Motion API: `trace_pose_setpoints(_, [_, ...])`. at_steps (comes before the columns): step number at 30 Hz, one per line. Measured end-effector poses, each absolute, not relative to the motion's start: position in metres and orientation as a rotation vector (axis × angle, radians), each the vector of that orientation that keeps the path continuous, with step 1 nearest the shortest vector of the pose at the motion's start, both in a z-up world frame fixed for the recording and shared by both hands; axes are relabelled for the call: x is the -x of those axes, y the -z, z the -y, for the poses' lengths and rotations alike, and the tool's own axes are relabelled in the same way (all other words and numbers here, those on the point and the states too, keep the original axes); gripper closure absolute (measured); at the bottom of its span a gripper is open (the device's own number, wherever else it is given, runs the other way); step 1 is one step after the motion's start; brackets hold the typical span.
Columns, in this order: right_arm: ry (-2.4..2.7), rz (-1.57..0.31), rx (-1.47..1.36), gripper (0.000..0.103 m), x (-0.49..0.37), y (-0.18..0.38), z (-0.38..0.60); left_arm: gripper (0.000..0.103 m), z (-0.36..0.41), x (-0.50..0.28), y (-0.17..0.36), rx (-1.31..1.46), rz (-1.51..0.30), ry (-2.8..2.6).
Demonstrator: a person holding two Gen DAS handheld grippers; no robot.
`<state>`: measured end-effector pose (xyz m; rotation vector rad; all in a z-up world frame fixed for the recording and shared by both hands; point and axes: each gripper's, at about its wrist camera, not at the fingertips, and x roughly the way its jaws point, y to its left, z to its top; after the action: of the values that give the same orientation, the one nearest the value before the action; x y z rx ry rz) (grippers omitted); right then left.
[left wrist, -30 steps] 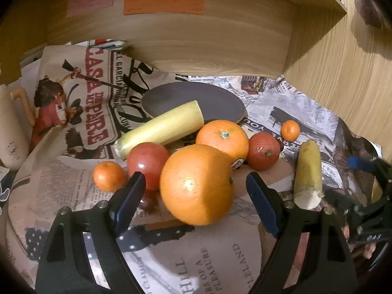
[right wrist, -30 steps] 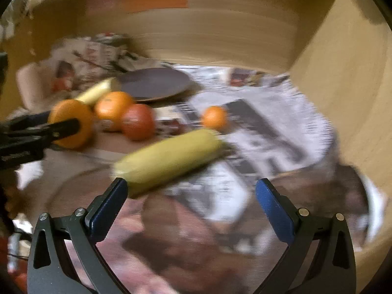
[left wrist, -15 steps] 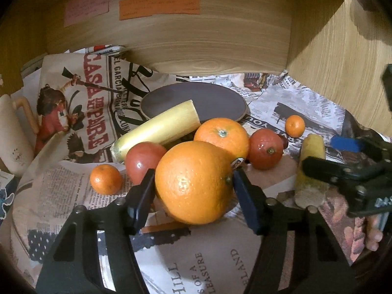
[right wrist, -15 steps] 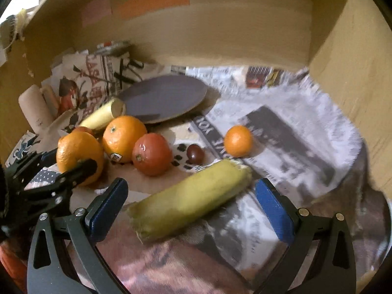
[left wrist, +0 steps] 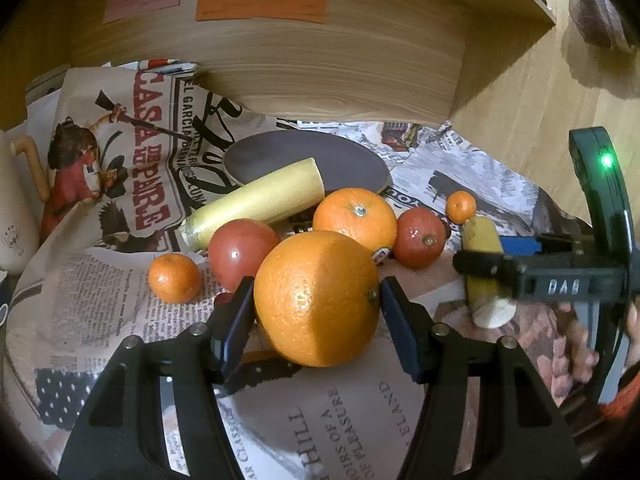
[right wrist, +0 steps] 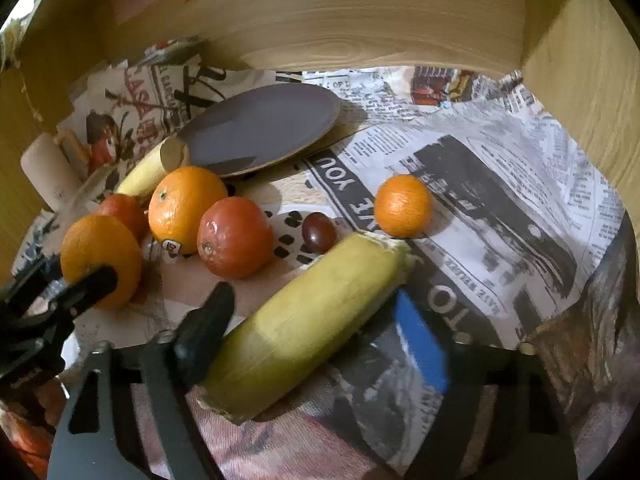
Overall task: Organize fruits
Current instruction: 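Grasp the large orange with the left tool while the right tool grasps a yellow corn cob, then lift the orange with the left tool while the right tool carries the corn over the grey plate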
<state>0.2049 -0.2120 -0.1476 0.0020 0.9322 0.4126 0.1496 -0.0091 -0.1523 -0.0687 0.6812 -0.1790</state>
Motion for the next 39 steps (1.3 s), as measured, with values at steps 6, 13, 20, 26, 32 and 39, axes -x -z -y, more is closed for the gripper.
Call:
trace_pose_setpoints(6, [-0.452, -0.946, 0.011, 0.058, -0.192, 0.14, 0.223, 0.042, 0.005, -0.143, 0.148, 0.051, -0.671, 0.19])
trace_pose_setpoints(13, [-0.452, -0.978, 0.11, 0.057, -0.2, 0.139, 0.219, 0.042, 0.003, -0.14, 0.137, 0.049, -0.632, 0.19])
trace_pose_setpoints(20, [-0.426, -0.968, 0.131, 0.054, -0.212, 0.151, 0.207, 0.042, 0.002, -0.145, 0.129, 0.048, -0.62, 0.194])
trace_pose_setpoints(26, [-0.413, -0.927, 0.144, 0.063, -0.209, 0.145, 0.207, 0.042, -0.003, -0.151, 0.115, 0.035, -0.594, 0.182])
trace_pose_setpoints(32, [-0.418, -0.84, 0.14, 0.066, -0.208, 0.124, 0.206, 0.042, -0.013, -0.161, 0.096, 0.029, -0.56, 0.168])
trace_pose_setpoints(39, [-0.425, -0.73, 0.121, 0.067, -0.218, 0.088, 0.202, 0.042, -0.026, -0.179, 0.073, 0.038, -0.523, 0.141])
